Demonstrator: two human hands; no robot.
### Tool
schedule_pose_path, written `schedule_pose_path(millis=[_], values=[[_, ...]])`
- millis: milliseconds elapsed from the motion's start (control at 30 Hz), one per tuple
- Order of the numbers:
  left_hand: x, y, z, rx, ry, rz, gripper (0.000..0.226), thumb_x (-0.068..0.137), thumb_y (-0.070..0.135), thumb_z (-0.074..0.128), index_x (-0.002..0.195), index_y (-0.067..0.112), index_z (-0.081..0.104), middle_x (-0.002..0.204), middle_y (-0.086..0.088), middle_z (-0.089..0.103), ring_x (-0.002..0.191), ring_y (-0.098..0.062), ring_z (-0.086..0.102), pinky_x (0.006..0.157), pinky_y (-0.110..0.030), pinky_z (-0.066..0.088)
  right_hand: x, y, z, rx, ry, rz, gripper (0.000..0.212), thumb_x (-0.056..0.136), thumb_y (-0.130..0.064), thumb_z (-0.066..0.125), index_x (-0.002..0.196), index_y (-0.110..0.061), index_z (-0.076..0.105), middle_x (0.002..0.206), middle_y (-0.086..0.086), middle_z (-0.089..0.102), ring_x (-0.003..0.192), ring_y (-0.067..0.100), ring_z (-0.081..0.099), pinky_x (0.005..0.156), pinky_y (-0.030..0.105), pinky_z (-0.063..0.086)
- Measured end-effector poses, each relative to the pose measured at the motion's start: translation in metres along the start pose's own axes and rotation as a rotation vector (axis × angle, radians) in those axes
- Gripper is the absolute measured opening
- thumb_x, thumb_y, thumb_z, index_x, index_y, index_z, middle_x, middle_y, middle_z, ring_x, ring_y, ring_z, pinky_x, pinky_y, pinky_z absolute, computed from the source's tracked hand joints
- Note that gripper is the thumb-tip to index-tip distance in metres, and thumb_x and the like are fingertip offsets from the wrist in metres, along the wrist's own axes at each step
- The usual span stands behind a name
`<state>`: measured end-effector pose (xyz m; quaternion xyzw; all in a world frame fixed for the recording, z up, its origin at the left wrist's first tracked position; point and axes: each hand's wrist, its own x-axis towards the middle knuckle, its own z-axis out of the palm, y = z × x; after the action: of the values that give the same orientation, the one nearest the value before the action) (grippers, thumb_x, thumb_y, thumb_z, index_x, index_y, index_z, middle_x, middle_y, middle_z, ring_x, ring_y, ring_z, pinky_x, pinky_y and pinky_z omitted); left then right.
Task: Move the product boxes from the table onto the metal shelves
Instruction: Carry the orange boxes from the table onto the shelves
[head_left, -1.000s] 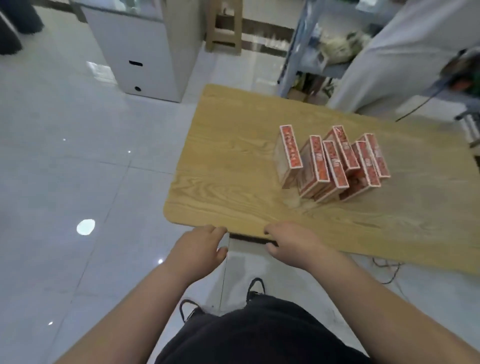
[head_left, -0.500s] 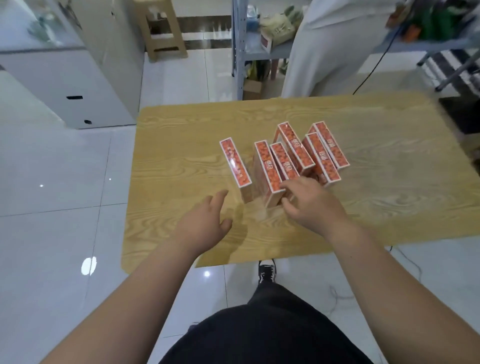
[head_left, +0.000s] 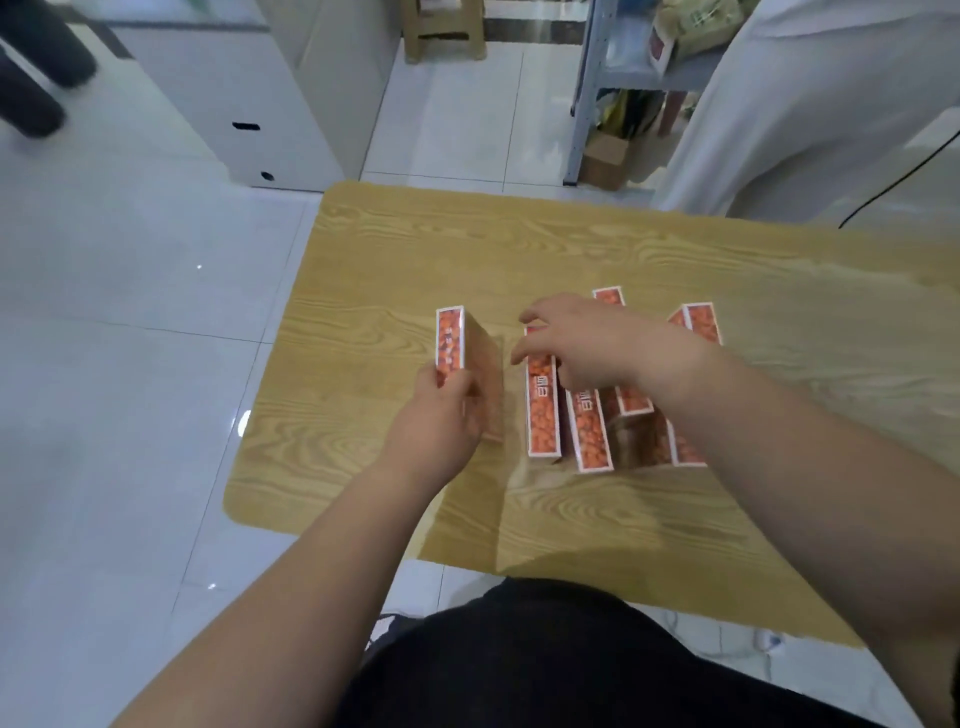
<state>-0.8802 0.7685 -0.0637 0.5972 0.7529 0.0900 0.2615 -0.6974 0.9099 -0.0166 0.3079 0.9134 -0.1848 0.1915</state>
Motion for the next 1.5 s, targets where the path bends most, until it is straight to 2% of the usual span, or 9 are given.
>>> schedule_pose_path(millis=[167, 500, 600, 733, 900, 1133, 1267, 1400, 1500], values=[[-0.029, -0.035, -0.013, 0.086, 0.048, -0.044, 0.017, 0.091, 0.034, 0.058, 0.108, 0.033, 0.059, 0.135, 0.002, 0.045, 0.079, -0.028, 0.062, 0.057, -0.031, 0.043, 0.018, -0.004, -0.010, -0.056, -0.170, -0.011, 0.067, 0.079, -0.009, 0.068, 0.136, -0.044, 0.056, 0.160, -0.002, 0.025, 0.141, 0.026, 0.038, 0.102, 0.045, 0.047], [-0.101, -0.113, -0.033, 0.109, 0.121, -0.250, 0.016, 0.094, 0.033, 0.057, 0.109, 0.035, 0.058, 0.139, 0.007, 0.040, 0.086, -0.026, 0.061, 0.059, -0.032, 0.046, 0.050, -0.057, -0.003, -0.076, -0.094, -0.103, 0.049, 0.075, -0.044, 0.071, 0.123, -0.043, 0.063, 0.127, 0.001, 0.048, 0.116, 0.027, 0.055, 0.090, 0.042, 0.051], [-0.122, -0.132, -0.036, 0.106, 0.145, -0.243, 0.020, 0.092, 0.016, 0.053, 0.105, 0.029, 0.044, 0.125, 0.005, 0.044, 0.074, -0.030, 0.055, 0.052, -0.038, 0.048, 0.050, -0.082, 0.014, -0.015, -0.047, -0.056, 0.052, 0.078, -0.045, 0.071, 0.129, -0.041, 0.061, 0.128, 0.004, 0.047, 0.117, 0.027, 0.053, 0.091, 0.034, 0.047], [-0.150, -0.153, -0.037, 0.006, 0.176, -0.322, 0.030, 0.085, 0.008, 0.055, 0.106, 0.019, 0.035, 0.096, 0.001, 0.048, 0.065, -0.029, 0.042, 0.050, -0.033, 0.028, 0.041, -0.121, 0.048, 0.144, 0.078, 0.009, 0.053, 0.078, -0.044, 0.072, 0.129, -0.038, 0.060, 0.124, 0.002, 0.045, 0.117, 0.025, 0.051, 0.092, 0.035, 0.047], [-0.169, -0.172, -0.030, -0.261, 0.142, -0.326, 0.062, 0.080, 0.019, 0.067, 0.132, 0.030, 0.035, 0.118, 0.006, 0.055, 0.091, -0.025, 0.060, 0.065, -0.034, 0.043, 0.040, -0.154, 0.092, 0.224, 0.107, 0.122, 0.055, 0.079, -0.025, 0.074, 0.132, -0.021, 0.057, 0.124, 0.009, 0.049, 0.119, 0.032, 0.050, 0.096, 0.034, 0.041], [-0.181, -0.195, -0.028, -0.624, 0.370, -0.400, 0.051, 0.084, 0.012, 0.064, 0.124, 0.036, 0.043, 0.113, 0.011, 0.058, 0.094, -0.010, 0.062, 0.073, -0.033, 0.049, 0.032, -0.171, 0.106, 0.897, 0.128, 0.182, 0.036, 0.078, -0.007, 0.080, 0.108, -0.019, 0.065, 0.089, -0.006, 0.070, 0.079, 0.008, 0.063, 0.068, 0.013, 0.046], [-0.211, -0.200, -0.032, -0.971, 0.574, -0.685, 0.047, 0.081, 0.032, 0.066, 0.119, 0.031, 0.039, 0.110, 0.005, 0.060, 0.094, -0.016, 0.065, 0.081, -0.040, 0.052, 0.039, -0.172, 0.112, 1.443, 0.133, 0.254, 0.048, 0.070, -0.026, 0.085, 0.111, -0.027, 0.061, 0.105, 0.011, 0.076, 0.093, 0.031, 0.073, 0.089, 0.051, 0.058], [-0.250, -0.201, -0.026, -1.119, 0.772, -0.907, 0.043, 0.080, 0.038, 0.056, 0.122, 0.036, 0.046, 0.105, -0.002, 0.066, 0.091, -0.022, 0.068, 0.078, -0.041, 0.053, 0.053, -0.181, 0.096, 1.511, 0.127, 0.258, 0.004, 0.090, -0.019, 0.066, 0.094, -0.018, 0.064, 0.078, 0.007, 0.070, 0.067, 0.024, 0.067, 0.060, 0.033, 0.057], [-0.283, -0.194, -0.015, -1.186, 0.867, -1.015, 0.028, 0.086, 0.035, 0.050, 0.113, 0.037, 0.058, 0.104, -0.001, 0.070, 0.087, -0.021, 0.071, 0.081, -0.045, 0.058, 0.068, -0.196, 0.088, 1.443, 0.058, 0.210, 0.023, 0.081, -0.033, 0.067, 0.099, -0.020, 0.068, 0.087, 0.013, 0.072, 0.075, 0.030, 0.069, 0.067, 0.036, 0.054]])
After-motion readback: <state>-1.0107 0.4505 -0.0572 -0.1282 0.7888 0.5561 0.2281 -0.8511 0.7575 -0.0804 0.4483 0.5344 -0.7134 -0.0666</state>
